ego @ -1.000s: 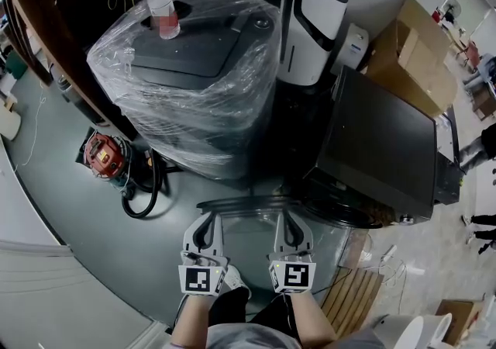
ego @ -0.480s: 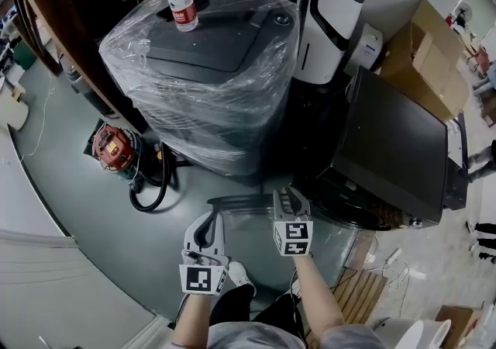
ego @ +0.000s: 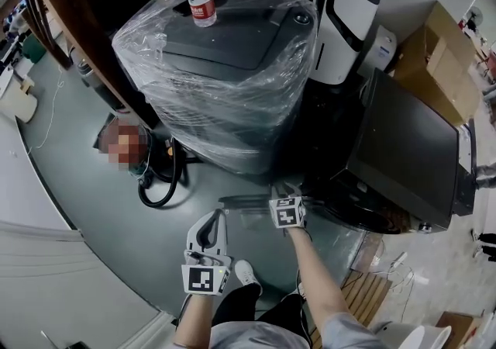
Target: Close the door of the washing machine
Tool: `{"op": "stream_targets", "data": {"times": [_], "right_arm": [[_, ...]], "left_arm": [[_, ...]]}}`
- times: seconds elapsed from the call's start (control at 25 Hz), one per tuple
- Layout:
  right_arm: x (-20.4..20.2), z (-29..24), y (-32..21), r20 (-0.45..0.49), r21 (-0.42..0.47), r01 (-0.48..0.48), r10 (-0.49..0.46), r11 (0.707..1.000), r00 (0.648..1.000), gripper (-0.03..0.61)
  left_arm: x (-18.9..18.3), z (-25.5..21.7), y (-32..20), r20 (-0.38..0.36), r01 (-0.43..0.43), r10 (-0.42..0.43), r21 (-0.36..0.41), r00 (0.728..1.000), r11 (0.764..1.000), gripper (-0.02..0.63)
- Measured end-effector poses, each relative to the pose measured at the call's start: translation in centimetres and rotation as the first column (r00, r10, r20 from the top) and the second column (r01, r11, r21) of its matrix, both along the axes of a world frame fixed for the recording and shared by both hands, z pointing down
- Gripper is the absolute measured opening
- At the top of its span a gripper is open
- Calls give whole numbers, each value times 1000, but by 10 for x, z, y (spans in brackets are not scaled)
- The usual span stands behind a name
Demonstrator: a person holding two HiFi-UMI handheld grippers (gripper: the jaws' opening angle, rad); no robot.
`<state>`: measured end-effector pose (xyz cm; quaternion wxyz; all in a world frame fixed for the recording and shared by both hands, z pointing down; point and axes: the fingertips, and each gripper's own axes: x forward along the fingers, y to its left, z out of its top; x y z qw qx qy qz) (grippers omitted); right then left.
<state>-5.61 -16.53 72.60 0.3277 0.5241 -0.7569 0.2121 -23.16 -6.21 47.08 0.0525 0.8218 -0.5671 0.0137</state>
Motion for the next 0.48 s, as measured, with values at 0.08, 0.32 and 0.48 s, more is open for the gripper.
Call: {"op": "stream_targets", "data": {"times": [0.08,0.32,0.48], "right_arm": [[-2,18,5,-14,-61,5,-6,998,1000,91],[-2,23,3,-40,-94,-1,-2,996,999,36],[-2,27,9,-10,-145,-10,9,989,1000,20]], "left_arm": [[-2,2,1,1,2,-2,-4,1000,1000,0],[-5,4,1,0,5,-5,-7,1000,1000,2],[0,2,2,-6,-7,7,-2,1000,1000,0]]}}
